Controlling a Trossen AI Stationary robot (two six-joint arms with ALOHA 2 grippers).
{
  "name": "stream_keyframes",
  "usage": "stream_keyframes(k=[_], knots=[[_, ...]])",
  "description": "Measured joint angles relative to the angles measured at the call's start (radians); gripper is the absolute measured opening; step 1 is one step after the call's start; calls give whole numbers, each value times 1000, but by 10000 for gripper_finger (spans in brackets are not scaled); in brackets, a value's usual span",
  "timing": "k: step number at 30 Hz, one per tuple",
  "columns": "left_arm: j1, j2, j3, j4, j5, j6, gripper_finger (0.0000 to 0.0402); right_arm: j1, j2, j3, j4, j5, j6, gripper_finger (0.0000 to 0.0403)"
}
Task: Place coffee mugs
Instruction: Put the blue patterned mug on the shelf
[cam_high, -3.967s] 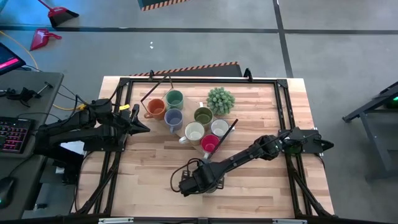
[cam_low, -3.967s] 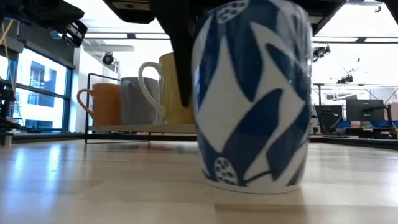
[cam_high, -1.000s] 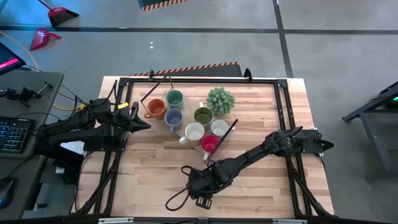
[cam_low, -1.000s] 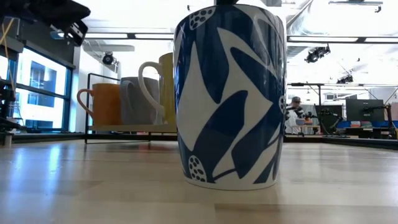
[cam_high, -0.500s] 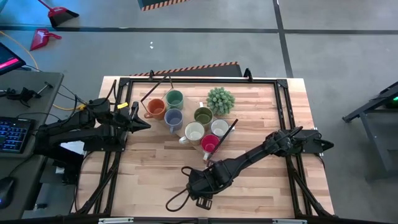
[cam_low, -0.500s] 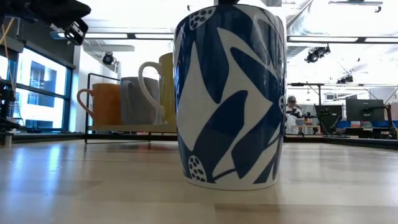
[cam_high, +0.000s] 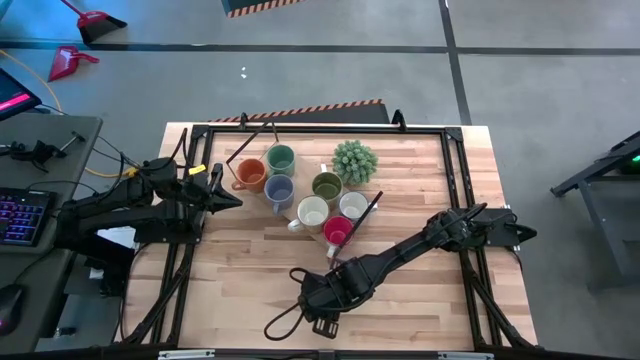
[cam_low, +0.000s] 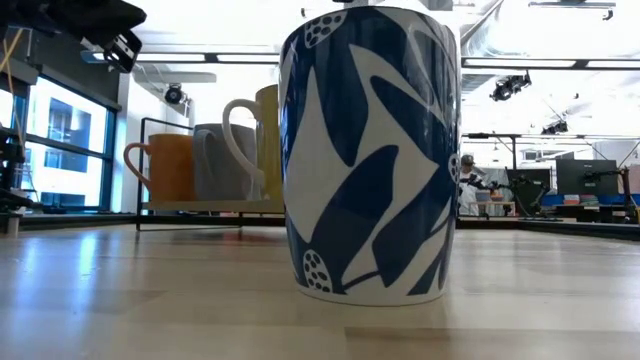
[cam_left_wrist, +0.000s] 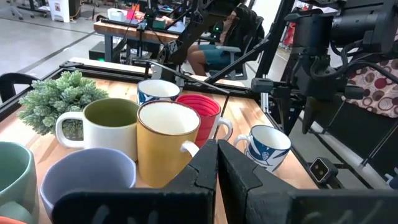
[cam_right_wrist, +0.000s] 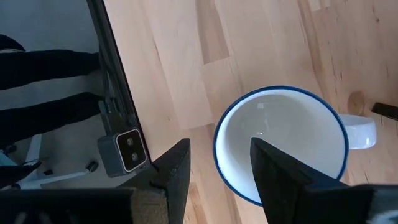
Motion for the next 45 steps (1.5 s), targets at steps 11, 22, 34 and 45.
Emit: stream_keyframes(k=[11,22,34,45], knots=[[0,0,0,0,0,0,0,0,0,0,-2,16,-15,145],[0,0,0,-1,0,0,0,12,15,0,-78,93,-70,145],[0,0,0,0,0,19,0,66,37,0,-76,79,-102,145],[0,0,0,0,0,19,0,77,73,0,16,145,-104,145]])
